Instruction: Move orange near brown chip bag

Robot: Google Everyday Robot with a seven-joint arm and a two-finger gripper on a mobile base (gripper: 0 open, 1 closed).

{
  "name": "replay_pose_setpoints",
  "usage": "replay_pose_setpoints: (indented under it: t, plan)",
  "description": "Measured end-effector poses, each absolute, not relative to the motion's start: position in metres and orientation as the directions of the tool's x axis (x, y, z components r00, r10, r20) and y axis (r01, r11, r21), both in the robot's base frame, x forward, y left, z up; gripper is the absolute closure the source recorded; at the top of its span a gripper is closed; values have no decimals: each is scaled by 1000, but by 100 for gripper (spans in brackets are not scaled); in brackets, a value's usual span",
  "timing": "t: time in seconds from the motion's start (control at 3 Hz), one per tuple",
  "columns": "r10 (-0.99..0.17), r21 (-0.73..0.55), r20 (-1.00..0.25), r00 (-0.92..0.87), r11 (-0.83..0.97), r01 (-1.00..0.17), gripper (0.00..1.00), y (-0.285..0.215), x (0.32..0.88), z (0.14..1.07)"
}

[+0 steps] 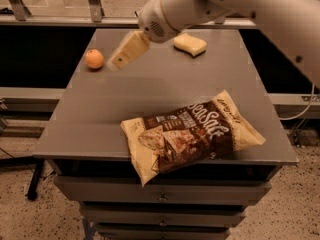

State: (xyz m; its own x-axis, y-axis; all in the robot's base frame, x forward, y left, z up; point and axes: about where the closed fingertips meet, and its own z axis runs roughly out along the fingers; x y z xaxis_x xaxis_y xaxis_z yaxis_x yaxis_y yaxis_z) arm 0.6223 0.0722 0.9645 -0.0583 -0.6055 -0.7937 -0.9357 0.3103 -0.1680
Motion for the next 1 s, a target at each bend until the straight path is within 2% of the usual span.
replay_pose_setpoints:
  t: [0.33,1.0]
  plan:
    - [-519,-143,-852,-74,365,-920,0,111,676,947]
    - [-470,-120,-879,-78,375,-919,0,175,736,901]
